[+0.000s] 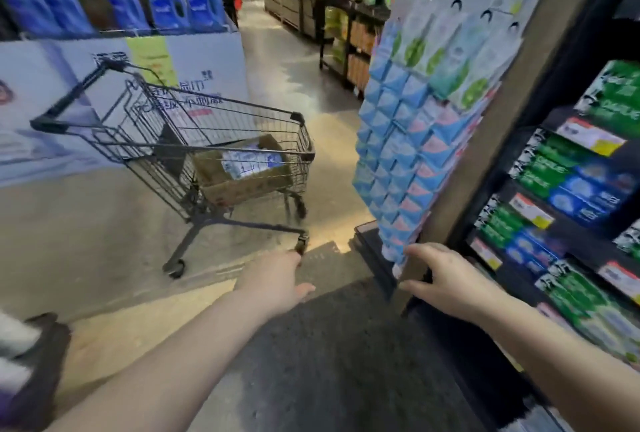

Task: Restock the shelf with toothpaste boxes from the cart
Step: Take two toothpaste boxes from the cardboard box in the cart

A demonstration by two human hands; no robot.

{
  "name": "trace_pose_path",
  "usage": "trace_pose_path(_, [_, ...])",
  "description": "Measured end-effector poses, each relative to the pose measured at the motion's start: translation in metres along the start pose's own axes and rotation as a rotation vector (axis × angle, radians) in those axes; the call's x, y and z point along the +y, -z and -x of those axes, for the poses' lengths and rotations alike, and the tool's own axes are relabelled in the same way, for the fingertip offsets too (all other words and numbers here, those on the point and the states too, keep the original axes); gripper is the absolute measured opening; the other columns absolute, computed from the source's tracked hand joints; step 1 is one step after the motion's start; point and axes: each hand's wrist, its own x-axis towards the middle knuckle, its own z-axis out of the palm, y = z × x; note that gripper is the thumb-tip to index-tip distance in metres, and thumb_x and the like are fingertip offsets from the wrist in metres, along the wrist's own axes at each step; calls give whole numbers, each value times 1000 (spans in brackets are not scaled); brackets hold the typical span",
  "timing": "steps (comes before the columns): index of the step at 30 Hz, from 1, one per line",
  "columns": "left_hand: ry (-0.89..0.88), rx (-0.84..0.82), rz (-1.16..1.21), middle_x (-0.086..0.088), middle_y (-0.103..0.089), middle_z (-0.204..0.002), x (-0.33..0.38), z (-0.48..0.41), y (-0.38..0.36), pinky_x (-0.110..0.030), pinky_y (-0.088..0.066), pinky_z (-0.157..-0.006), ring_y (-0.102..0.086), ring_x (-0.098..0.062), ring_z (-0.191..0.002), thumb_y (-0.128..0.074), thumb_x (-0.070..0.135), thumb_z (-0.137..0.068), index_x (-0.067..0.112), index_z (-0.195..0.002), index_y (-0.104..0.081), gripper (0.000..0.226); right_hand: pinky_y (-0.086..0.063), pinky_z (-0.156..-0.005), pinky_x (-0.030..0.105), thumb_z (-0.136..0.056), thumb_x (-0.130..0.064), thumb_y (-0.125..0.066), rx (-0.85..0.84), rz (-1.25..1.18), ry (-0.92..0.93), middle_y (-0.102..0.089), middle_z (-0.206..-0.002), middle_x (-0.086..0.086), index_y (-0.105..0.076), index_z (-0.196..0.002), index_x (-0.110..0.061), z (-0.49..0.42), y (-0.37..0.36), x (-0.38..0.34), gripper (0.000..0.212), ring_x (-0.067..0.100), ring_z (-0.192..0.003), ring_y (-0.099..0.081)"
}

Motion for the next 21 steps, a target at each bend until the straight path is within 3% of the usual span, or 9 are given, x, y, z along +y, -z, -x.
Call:
trace_pose_path(5, [161,10,32,-6,-53,-122,-72,-29,11,-39,-48,-89,-53,-28,-114,-56,54,-81,23,-122,-54,51,-38,-102,38,-80,-39,-63,-75,76,126,-45,-136,1,-39,-135,-26,-102,-12,-50,61,22,-127,-41])
trace_pose_path(10, [275,10,-10,-5,-51,-130,-128,-98,39,-39,-45,-97,-49,-27,-120,-54,54,-82,22,-126,-52,54,-39,-99,31,-84,-31,-59,-95,96,257,-44,-137,0,-36,-137,-28,-216,-13,-86,58,20,-124,-44])
trace_pose_path(21, [352,56,117,-2,-51,-126,-193,-281,109,-40,-45,-97,-50,-24,-118,-56,51,-82,25,-129,-46,54,-39,-102,38,-78,-46,-61,-186,165,344,-46,-135,2,-39,-134,-26,-449,23,-120,62,25,-126,-43])
